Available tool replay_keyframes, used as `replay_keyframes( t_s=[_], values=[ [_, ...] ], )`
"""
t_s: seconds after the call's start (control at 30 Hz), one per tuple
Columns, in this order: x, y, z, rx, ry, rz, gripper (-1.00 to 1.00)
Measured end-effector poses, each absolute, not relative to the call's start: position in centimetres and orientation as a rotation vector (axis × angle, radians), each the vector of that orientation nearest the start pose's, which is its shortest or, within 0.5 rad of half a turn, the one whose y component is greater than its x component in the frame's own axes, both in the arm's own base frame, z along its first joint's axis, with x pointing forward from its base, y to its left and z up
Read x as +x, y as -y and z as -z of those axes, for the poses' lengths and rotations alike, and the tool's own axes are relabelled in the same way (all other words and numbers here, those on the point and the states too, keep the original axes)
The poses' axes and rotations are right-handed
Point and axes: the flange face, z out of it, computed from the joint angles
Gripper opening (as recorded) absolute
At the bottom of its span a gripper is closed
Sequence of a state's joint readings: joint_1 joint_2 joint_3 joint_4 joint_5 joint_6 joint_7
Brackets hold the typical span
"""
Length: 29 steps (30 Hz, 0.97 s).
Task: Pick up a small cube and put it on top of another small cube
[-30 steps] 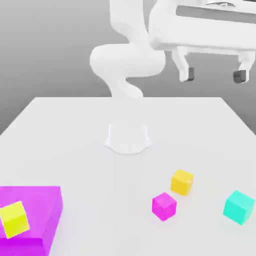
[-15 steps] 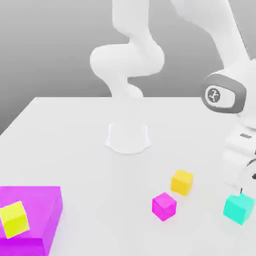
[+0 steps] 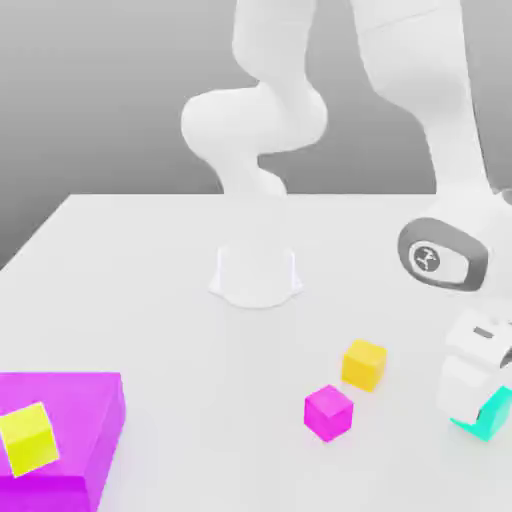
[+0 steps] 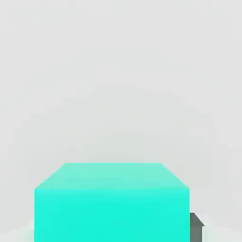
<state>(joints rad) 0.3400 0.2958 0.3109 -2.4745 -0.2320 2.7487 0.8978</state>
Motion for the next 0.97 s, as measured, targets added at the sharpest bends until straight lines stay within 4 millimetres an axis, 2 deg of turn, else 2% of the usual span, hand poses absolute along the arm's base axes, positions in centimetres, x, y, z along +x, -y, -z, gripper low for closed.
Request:
replay_keyframes(
  t_s=[0.07,0.27,0.57,0.67,0.83,0.87,0.97],
  values=[
    [36.2,-29.3,-20.0,-3.149,-0.054,0.006,-1.0],
    [33.2,-24.2,-22.9,-3.186,0.037,0.03,-1.0],
    [26.9,-17.3,-25.2,-3.149,0.176,0.006,-1.0],
    [26.3,-16.8,-23.6,-3.138,0.191,-0.001,-1.0],
    [26.2,-16.7,-19.7,-3.137,0.193,0.0,-1.0],
    [26.2,-16.7,-19.0,-3.137,0.194,0.0,1.0],
    [26.2,-16.7,-19.0,-3.137,0.193,0.0,1.0]
  ],
)
